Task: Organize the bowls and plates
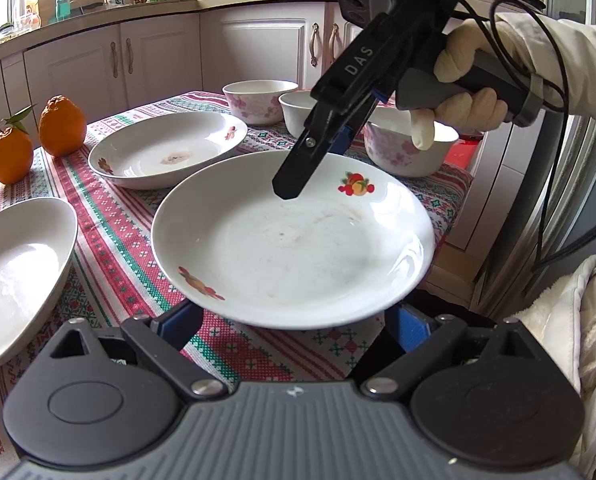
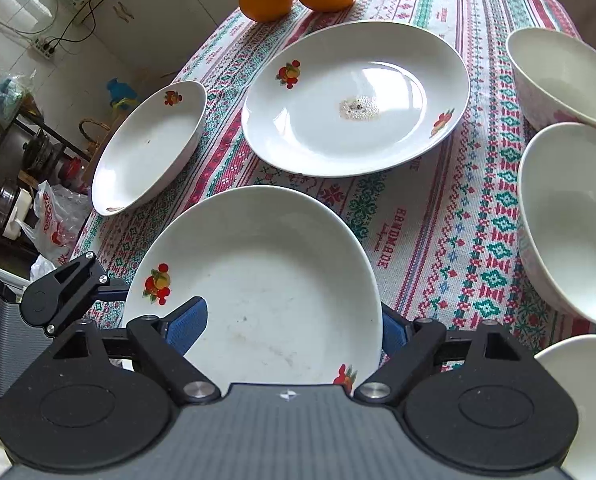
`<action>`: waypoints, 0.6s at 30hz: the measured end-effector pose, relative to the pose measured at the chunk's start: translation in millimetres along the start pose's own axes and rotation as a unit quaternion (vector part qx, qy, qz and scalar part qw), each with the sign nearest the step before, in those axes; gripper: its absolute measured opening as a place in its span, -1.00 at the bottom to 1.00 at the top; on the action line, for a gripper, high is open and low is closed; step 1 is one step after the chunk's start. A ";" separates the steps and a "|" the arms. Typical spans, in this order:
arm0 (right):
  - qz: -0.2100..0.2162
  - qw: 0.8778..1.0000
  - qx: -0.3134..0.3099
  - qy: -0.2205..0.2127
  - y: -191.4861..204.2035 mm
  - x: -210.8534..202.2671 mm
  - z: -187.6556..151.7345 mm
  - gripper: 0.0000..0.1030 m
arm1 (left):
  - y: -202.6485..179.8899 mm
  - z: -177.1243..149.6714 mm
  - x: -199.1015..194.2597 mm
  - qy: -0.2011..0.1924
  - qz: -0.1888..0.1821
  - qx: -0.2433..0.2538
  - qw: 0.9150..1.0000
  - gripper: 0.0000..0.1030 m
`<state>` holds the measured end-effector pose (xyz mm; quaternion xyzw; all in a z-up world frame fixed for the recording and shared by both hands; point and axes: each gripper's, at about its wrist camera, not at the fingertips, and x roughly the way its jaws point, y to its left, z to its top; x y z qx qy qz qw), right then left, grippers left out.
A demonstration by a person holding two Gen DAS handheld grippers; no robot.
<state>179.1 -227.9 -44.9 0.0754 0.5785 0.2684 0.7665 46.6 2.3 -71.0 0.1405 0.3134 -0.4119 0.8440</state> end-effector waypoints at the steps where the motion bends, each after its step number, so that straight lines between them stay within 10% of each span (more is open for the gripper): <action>1: 0.003 1.000 0.004 0.003 -0.7 1.3 1.0 0.78 | 0.0 -0.1 -0.1 0.000 -0.001 0.000 1.000 0.88; 18: 0.026 0.999 0.016 0.031 -3.7 7.2 11.8 0.91 | 3.5 -0.1 1.7 0.000 -0.010 0.008 1.000 0.88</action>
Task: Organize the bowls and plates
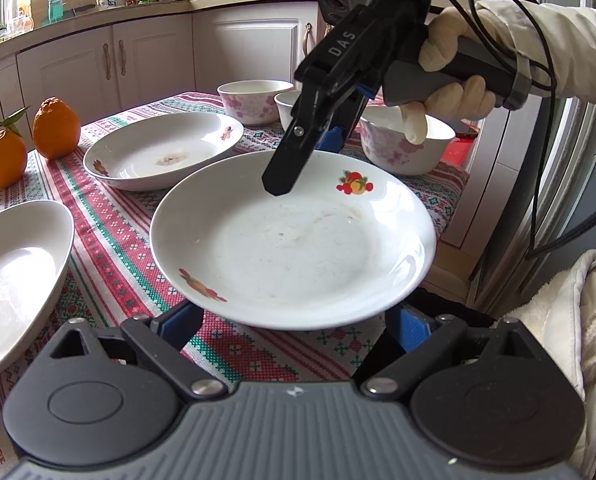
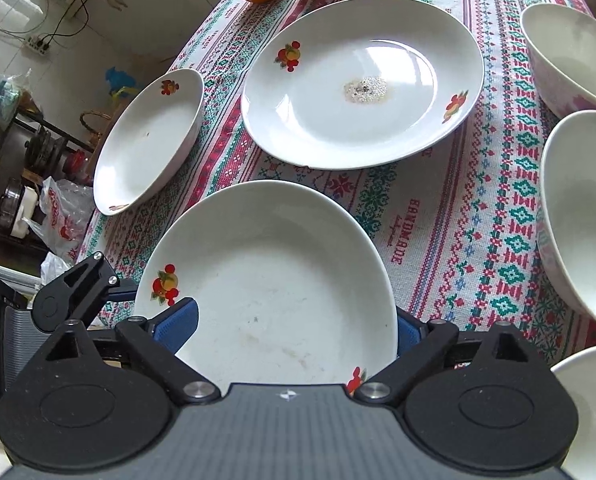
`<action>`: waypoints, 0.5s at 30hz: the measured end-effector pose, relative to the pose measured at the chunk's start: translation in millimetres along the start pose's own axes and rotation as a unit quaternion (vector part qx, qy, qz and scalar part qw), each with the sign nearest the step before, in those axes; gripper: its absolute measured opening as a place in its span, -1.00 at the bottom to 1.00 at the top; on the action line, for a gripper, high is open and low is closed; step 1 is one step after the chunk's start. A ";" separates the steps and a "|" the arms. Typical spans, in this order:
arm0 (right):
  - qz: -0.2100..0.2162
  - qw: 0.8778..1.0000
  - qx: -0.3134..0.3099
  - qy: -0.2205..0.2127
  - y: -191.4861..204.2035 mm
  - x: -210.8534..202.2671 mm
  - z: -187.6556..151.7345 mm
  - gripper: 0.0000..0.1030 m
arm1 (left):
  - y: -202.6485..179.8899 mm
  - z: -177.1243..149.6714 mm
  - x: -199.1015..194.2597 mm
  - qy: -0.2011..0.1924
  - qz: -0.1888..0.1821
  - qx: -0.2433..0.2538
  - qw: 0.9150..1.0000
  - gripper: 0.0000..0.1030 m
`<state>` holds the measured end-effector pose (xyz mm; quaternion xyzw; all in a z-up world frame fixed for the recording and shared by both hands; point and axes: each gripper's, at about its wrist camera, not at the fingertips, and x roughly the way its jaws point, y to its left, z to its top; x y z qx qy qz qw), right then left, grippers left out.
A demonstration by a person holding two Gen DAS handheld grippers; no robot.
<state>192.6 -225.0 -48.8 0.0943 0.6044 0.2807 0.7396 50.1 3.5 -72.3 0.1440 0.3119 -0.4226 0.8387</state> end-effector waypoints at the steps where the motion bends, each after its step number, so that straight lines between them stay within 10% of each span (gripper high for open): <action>1: 0.004 1.000 0.000 0.001 -1.3 -0.6 0.3 0.90 | 0.3 0.3 0.1 0.001 -0.001 0.001 1.000 0.88; 15: 0.012 1.000 -0.015 -0.005 -4.5 -7.3 -2.6 0.84 | 4.3 0.9 3.1 0.005 -0.007 0.003 1.000 0.81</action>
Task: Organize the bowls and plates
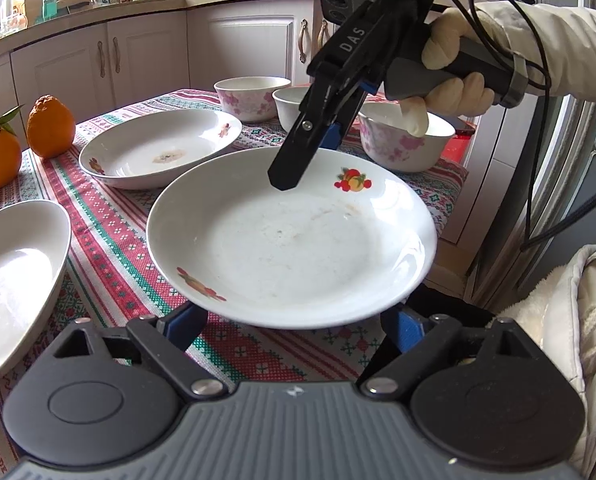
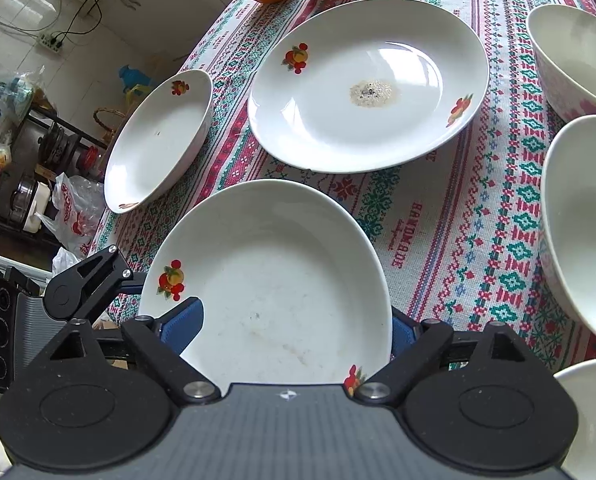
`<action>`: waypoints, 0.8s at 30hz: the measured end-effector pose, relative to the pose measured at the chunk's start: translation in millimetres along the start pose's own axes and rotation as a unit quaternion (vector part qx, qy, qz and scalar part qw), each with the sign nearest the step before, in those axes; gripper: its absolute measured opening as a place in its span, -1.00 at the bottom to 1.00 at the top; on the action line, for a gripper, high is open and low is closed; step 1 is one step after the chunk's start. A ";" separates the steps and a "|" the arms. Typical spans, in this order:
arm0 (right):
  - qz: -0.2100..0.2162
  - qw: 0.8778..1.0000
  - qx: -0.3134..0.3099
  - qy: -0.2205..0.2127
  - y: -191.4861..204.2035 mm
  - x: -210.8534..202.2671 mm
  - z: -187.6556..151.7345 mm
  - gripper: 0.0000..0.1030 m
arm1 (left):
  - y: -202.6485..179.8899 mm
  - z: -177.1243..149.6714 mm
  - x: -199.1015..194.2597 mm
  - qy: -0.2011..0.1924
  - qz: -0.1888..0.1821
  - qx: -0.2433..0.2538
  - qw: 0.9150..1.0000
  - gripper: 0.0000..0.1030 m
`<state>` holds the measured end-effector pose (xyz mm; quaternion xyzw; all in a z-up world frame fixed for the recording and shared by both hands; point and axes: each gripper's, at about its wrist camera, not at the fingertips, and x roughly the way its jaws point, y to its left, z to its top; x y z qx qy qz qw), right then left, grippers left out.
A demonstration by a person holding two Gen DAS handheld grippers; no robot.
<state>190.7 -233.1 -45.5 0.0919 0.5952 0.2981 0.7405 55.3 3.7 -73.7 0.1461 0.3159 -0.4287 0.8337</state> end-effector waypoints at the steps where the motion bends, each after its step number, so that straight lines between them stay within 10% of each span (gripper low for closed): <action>1: 0.000 1.000 -0.001 -0.001 0.4 0.0 -0.3 0.84 | -0.3 -0.1 -0.2 0.000 0.001 0.000 1.000 0.80; 24: -0.002 0.998 -0.058 -0.027 39.0 -1.9 19.7 0.85 | 13.5 3.7 -24.5 -0.007 0.032 -0.014 0.999 0.80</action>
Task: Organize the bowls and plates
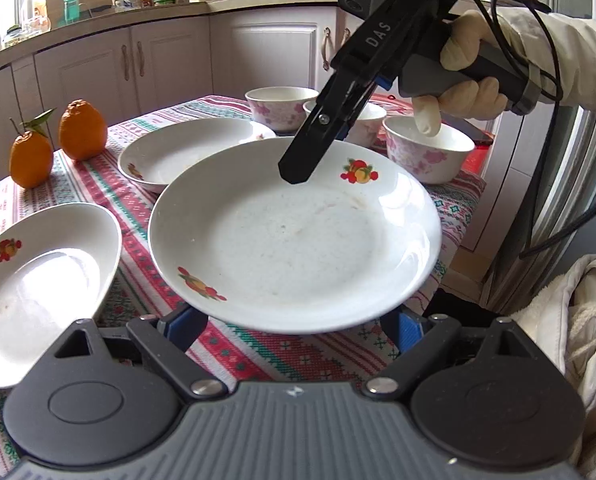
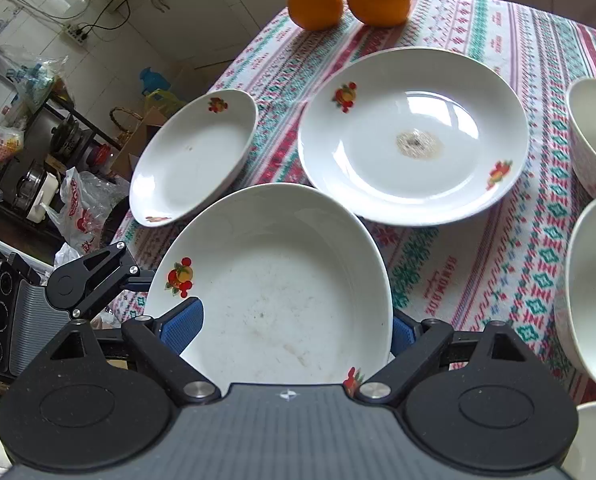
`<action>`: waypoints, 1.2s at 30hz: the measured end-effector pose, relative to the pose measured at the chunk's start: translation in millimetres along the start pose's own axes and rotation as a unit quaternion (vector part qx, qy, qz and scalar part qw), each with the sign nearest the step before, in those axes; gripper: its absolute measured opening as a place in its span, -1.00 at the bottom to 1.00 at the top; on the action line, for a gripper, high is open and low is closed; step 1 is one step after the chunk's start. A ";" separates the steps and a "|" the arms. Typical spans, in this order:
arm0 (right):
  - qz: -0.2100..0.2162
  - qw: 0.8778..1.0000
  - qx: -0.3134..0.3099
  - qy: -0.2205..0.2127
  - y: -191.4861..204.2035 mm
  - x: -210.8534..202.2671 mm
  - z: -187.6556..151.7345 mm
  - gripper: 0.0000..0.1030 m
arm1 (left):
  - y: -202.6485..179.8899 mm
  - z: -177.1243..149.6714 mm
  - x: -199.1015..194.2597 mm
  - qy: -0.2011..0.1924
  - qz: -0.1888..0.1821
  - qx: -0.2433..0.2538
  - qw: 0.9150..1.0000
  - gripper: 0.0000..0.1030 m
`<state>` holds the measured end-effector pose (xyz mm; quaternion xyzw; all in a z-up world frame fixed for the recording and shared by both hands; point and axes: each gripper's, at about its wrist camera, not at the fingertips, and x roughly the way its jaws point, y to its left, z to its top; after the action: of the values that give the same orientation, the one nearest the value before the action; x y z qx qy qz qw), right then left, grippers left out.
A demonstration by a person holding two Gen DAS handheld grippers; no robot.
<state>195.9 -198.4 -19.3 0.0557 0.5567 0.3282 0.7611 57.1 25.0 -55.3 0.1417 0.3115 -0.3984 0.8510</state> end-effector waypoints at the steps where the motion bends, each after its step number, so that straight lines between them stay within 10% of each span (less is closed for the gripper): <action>1: 0.002 1.000 -0.005 -0.001 3.1 -0.2 2.4 0.85 | 2.1 0.3 -2.6 -0.001 0.003 -0.003 1.000 0.80; 36: 0.070 0.990 -0.123 0.025 85.8 103.2 131.2 0.85 | 106.1 -24.0 -59.9 0.004 0.138 -0.113 0.984 0.80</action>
<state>291.4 -36.9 -15.3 -0.0076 0.5254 0.4479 0.7234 99.1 140.2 -35.9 0.0883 0.3355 -0.2389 0.9070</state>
